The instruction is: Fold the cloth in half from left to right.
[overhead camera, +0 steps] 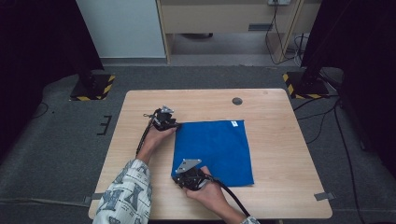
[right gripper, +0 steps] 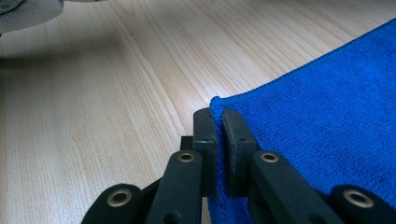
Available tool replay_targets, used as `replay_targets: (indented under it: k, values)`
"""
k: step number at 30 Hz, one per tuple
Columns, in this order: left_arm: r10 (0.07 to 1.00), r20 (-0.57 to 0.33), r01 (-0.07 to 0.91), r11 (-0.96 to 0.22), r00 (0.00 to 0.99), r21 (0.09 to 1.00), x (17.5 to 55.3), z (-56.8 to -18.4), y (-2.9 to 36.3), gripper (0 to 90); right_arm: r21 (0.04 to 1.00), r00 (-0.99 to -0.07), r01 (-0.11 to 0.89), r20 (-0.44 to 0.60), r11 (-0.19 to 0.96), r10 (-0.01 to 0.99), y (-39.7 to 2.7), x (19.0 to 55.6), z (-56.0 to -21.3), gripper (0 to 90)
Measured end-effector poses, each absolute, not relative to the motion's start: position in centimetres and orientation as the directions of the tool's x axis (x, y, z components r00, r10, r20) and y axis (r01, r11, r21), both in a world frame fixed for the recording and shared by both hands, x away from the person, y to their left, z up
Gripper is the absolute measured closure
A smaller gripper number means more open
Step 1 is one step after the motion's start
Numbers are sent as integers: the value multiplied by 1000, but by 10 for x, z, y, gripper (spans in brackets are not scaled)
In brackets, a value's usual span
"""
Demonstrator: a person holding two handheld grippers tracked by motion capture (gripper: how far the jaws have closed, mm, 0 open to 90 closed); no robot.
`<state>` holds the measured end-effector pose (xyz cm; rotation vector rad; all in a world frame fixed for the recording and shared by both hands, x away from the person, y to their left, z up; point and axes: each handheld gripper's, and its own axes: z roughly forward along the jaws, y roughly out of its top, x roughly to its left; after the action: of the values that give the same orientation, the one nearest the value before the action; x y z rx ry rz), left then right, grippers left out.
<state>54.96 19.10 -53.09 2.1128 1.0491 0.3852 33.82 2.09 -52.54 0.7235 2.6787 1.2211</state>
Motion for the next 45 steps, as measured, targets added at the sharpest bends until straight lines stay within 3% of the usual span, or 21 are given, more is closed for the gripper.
replay_targets:
  k: [4,9,45]
  values:
    - [782,-61,572,-398,621,717,547,-530,187,783,737,-882,372,91,565,463,20,338,-525,856]
    - [783,-74,583,-392,617,712,546,-529,187,877,735,-879,374,86,565,469,21,338,-524,858]
    - [799,-52,586,-393,599,708,533,-471,230,884,784,-893,304,38,541,448,56,324,-488,869]
